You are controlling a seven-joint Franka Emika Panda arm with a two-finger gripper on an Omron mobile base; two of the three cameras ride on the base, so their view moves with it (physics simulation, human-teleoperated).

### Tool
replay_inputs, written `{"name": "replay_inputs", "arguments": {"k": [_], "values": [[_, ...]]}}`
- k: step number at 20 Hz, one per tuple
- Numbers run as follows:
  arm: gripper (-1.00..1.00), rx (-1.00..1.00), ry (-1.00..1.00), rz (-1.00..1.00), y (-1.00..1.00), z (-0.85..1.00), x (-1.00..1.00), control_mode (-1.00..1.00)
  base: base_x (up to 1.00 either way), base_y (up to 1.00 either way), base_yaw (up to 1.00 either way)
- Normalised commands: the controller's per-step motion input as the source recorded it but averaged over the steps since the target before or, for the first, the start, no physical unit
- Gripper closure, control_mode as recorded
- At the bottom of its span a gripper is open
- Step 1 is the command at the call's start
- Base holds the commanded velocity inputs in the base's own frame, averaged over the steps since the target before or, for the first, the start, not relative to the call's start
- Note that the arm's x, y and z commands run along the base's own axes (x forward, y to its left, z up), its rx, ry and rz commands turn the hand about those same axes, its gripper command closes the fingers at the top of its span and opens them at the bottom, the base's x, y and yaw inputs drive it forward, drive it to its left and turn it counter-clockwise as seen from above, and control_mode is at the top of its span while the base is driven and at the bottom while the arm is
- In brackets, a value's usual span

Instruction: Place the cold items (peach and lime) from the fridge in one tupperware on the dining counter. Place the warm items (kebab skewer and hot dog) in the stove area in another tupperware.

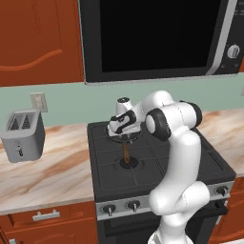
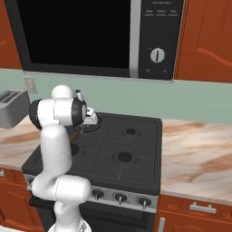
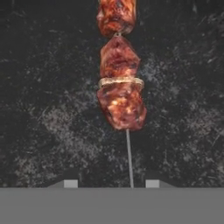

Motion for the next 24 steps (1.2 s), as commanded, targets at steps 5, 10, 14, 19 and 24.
{"name": "replay_inputs", "arguments": {"k": [5, 10, 14, 19, 24], "values": [[1.0, 0.0, -0.03, 0.0, 0.0, -0.01, 0.0, -1.0, 0.0, 0.0, 0.0], [1.0, 0.0, -0.11, 0.0, 0.0, 0.06, -0.2, -1.0, 0.0, 0.0, 0.0], [1.0, 0.0, -0.21, 0.0, -0.06, 0.31, -0.47, -1.0, 0.0, 0.0, 0.0], [1.0, 0.0, -0.2, 0.0, -0.06, 0.44, -0.56, -1.0, 0.0, 0.0, 0.0], [1.0, 0.04, -0.07, 0.0, -0.1, 0.56, -0.42, -1.0, 0.0, 0.0, 0.0]]}}
